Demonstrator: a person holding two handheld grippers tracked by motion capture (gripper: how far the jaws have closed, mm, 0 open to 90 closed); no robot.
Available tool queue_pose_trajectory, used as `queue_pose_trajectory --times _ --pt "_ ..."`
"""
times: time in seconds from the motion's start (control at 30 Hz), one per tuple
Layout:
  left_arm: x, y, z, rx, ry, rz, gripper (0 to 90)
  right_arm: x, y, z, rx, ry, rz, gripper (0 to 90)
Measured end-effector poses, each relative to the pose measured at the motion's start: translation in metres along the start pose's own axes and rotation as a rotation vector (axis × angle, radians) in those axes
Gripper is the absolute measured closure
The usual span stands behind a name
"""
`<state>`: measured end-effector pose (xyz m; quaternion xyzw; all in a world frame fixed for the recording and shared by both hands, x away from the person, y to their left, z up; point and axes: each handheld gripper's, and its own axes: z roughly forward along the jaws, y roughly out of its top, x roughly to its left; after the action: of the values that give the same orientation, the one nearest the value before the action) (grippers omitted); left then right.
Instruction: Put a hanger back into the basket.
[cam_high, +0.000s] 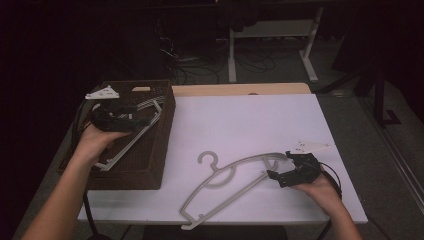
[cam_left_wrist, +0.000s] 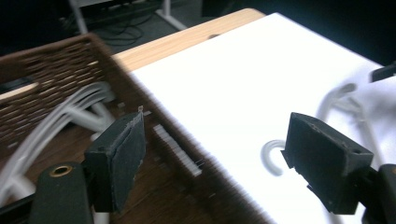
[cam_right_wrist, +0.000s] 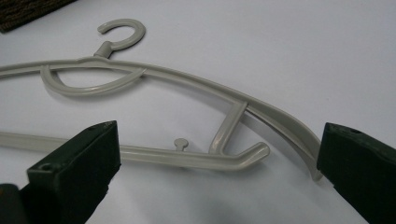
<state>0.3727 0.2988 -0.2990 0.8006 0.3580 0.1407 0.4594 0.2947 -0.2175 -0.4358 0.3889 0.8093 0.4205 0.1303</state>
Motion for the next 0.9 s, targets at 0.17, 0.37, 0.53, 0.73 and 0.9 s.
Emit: queue_pose_trajectory --times 0.17,0.37,0.53,0.73,0.9 --pt "-0.022 0.006 0.018 -0.011 -0.057 0.017 17.2 0.001 0.000 0.000 -0.001 0.001 -0.004 0.0" --pt "-0.053 0.008 0.040 -0.030 -0.121 0.037 13.4 0.000 0.001 0.000 -0.002 0.002 -0.004 0.0" --pt "-0.075 0.007 0.057 -0.032 -0.136 0.053 6.5 0.001 0.001 -0.001 -0.009 0.006 0.000 0.0" --pt "-0.104 -0.006 0.089 0.002 -0.202 0.062 1.3 0.001 0.001 -0.002 -0.012 0.014 0.005 0.0" --pt "-0.115 -0.017 0.105 0.039 -0.232 0.072 0.0 0.003 0.003 -0.002 -0.005 0.023 -0.002 0.0"
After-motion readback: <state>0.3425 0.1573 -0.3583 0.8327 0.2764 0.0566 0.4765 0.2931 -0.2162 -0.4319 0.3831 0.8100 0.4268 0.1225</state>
